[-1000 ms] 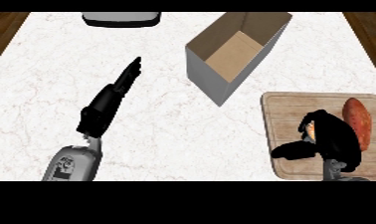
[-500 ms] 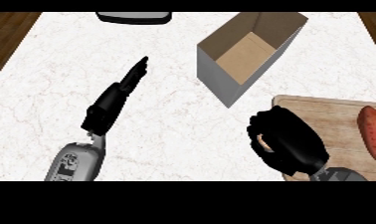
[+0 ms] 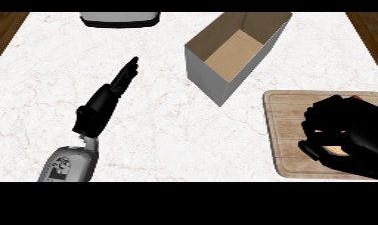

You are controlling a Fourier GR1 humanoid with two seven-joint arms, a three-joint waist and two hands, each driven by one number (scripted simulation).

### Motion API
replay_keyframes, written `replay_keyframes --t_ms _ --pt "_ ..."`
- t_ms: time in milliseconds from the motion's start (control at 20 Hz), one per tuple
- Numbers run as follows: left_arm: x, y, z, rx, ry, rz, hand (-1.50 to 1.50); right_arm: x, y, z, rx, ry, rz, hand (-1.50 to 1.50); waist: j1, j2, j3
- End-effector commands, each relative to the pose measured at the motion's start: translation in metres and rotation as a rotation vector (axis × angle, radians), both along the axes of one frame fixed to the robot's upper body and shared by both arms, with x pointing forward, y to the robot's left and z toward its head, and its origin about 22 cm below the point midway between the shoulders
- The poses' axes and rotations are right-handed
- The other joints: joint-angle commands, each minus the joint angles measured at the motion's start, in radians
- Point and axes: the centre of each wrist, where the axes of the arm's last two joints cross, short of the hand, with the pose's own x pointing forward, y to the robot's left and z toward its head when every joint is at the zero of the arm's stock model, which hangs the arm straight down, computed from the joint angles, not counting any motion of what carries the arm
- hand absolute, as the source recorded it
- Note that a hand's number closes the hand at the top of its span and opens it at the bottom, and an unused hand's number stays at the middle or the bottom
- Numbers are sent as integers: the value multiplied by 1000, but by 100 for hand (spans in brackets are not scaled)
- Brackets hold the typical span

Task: Pick the cupcake from the cutting board and place it in the cardboard box

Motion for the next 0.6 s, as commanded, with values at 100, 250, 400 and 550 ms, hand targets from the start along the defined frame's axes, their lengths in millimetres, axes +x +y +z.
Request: replay_keyframes --t_ms 100,250,400,550 --pt "6 -1 -5 9 3 22 0 -20 -33 45 183 23 123 150 -20 -1 -1" --pt "4 2 4 0 -7 17 0 -22 -75 72 250 6 54 150 -19 -1 -1" --pt "-10 3 11 -6 -17 13 0 -27 -75 92 271 82 26 150 -4 -2 -1" --pt "-4 -19 12 -6 -17 -19 0 -6 -62 100 314 93 -62 150 8 2 -2"
